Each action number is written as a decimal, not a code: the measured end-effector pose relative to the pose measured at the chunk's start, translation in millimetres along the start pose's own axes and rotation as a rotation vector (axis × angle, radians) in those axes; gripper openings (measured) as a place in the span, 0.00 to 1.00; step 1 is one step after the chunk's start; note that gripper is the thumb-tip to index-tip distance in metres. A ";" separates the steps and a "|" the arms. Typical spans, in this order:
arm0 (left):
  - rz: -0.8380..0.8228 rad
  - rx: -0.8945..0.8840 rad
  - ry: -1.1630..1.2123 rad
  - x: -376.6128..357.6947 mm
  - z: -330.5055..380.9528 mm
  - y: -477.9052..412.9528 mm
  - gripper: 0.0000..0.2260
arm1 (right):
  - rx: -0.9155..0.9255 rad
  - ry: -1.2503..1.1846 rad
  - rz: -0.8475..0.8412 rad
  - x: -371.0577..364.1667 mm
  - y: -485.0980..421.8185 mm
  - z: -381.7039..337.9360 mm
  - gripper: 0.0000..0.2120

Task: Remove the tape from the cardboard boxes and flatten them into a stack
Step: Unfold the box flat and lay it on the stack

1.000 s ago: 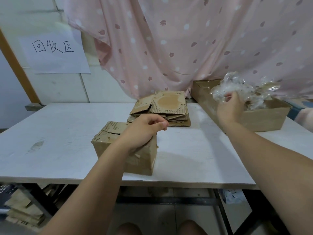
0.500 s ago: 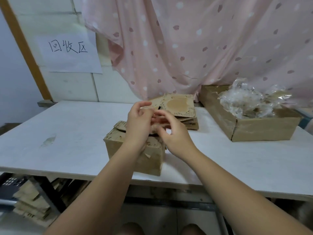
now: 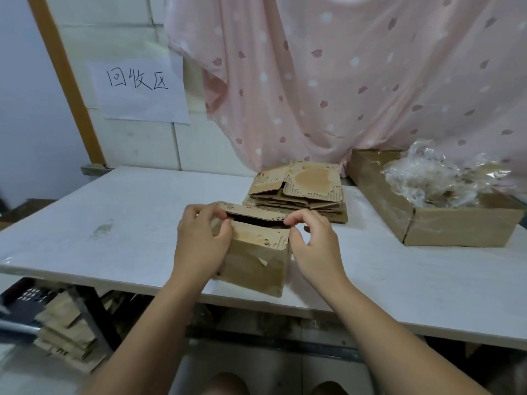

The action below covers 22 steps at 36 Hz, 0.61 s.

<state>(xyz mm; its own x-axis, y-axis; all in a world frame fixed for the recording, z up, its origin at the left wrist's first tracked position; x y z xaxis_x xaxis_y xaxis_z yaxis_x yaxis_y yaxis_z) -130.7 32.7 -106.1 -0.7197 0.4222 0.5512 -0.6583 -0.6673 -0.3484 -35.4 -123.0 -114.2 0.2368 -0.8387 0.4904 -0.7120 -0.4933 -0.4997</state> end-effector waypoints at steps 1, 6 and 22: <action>-0.035 -0.005 0.009 1.8 0.4 0.4 0.07 | -0.001 -0.012 -0.022 0.3 0.5 -1.7 0.13; -0.277 0.009 0.021 13.8 7.7 0.1 0.16 | -0.010 0.051 -0.198 5.3 -4.7 -12.9 0.15; -0.124 -0.021 0.265 36.5 17.1 13.2 0.21 | -0.287 -0.134 -0.526 21.1 -15.8 -54.9 0.24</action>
<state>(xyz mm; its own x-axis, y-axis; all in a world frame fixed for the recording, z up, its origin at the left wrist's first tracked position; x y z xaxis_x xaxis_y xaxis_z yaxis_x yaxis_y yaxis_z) -161.9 28.9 -77.5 -0.6643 0.6472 0.3741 -0.7472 -0.5890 -0.3078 -55.5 -120.2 -56.7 0.6723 -0.5306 0.5162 -0.6224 -0.7827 0.0059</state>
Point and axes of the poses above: each hand's wrist, its own y-axis away from the middle knuckle, its own x-axis out of the back of the hand, z = x × y, the point moved 1 cm from there along -y, towards the middle knuckle, and after that the axes turned 3 degrees about -z, right-handed, at the moved point
